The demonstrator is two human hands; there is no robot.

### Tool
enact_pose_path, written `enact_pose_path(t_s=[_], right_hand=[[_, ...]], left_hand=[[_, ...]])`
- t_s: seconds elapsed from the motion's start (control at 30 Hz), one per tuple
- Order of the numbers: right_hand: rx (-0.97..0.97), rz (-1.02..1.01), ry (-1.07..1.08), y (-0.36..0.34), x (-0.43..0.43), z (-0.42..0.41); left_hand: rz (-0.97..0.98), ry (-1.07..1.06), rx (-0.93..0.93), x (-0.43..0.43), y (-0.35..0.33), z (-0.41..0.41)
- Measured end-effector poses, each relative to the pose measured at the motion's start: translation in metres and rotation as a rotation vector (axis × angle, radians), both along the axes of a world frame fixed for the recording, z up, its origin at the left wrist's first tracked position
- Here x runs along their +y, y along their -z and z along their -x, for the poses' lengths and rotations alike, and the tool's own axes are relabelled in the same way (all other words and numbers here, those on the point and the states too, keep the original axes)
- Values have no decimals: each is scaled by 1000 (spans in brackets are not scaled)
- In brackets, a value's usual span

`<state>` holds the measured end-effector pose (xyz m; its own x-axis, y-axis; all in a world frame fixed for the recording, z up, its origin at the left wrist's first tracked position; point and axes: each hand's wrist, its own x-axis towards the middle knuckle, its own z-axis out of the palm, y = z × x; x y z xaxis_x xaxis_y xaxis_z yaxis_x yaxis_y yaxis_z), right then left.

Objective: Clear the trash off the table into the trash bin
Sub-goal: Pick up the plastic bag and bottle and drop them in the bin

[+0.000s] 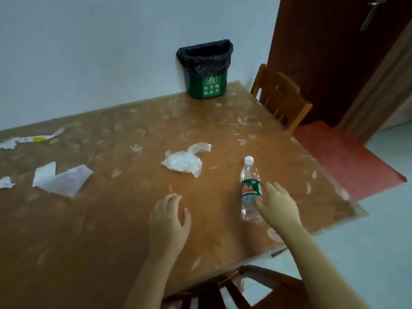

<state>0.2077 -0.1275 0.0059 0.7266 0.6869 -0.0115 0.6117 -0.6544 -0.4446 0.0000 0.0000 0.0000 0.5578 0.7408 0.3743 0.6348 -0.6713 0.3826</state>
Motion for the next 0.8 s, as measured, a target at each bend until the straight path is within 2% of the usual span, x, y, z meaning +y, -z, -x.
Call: enact_pose_path(t_s=[0.13, 0.33, 0.57, 0.8], right_hand=[[77, 61, 88, 22, 32, -17], [153, 105, 226, 54, 60, -35], [205, 56, 241, 74, 84, -48], [185, 18, 218, 85, 88, -58]], left_hand=[[3, -15, -17, 48, 18, -31], [126, -42, -11, 109, 57, -67], [86, -61, 72, 161, 75, -104], [169, -123, 205, 187, 92, -112]])
